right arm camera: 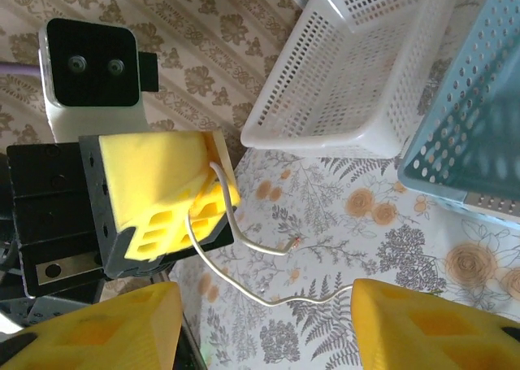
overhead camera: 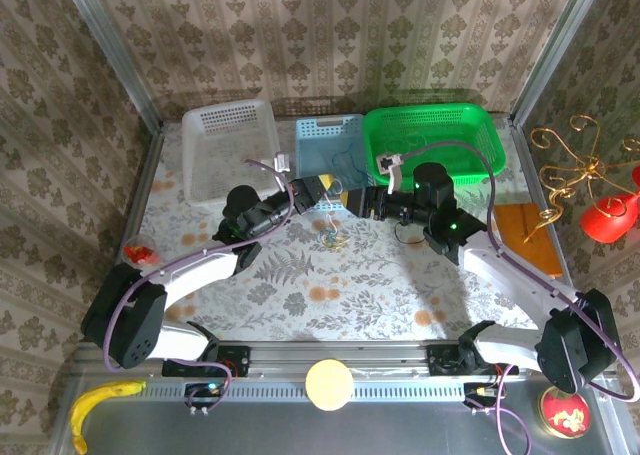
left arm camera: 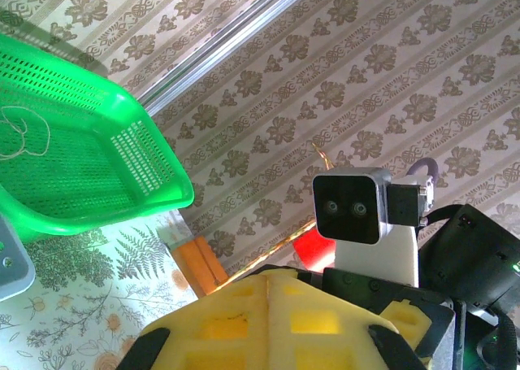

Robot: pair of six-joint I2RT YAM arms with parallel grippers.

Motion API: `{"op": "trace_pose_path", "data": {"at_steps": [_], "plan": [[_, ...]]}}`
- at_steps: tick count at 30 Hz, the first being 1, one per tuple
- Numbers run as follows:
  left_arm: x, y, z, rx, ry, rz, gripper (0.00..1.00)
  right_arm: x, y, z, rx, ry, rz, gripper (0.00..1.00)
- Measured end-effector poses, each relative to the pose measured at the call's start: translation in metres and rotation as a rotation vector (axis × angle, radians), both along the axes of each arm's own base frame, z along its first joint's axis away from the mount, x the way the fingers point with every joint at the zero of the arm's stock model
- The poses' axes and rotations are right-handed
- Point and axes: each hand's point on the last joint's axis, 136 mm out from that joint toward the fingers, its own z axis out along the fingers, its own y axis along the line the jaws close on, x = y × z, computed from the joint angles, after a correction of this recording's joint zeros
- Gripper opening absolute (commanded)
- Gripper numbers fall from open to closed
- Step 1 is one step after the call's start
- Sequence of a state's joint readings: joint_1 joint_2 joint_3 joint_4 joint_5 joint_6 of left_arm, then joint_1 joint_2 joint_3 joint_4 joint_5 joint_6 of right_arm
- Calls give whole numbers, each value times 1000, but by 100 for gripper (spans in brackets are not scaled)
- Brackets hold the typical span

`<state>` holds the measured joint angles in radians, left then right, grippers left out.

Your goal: Untangle the cables

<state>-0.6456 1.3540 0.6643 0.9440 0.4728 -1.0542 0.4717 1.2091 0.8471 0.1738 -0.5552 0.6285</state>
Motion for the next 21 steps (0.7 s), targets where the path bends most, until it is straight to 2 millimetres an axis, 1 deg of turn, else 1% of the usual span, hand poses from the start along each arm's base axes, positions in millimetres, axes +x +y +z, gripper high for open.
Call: {"op": "trace_pose_path", "data": {"at_steps": [6, 9, 11, 12, 13, 15, 16, 18, 19, 20, 21], "plan": [[-1, -1, 0, 0, 0, -3, 0, 4, 4, -1, 10, -8, 11, 51], [-3, -3, 0, 0, 0, -10, 0, 6, 7, -6, 10, 1, 21, 49], [-5, -5, 0, 0, 0, -16, 0, 8, 8, -9, 9, 8, 24, 46], [-6, -6, 0, 0, 0, -19, 0, 8, 9, -11, 8, 12, 27, 43], [-7, -6, 0, 0, 0, -21, 0, 9, 10, -12, 7, 14, 28, 38], [-7, -7, 0, 0, 0, -23, 0, 10, 11, -11, 12, 16, 34, 25], [-8, -7, 0, 0, 0, -26, 0, 10, 12, -10, 15, 17, 37, 16], [-9, -8, 0, 0, 0, -27, 0, 10, 13, -7, 23, 13, 44, 2], [-9, -8, 0, 0, 0, -27, 0, 10, 14, -5, 28, 11, 46, 0], [-9, -8, 0, 0, 0, -27, 0, 11, 14, -3, 32, 12, 46, 0], [-9, -8, 0, 0, 0, -26, 3, 11, 14, -2, 36, 12, 46, 0]]}}
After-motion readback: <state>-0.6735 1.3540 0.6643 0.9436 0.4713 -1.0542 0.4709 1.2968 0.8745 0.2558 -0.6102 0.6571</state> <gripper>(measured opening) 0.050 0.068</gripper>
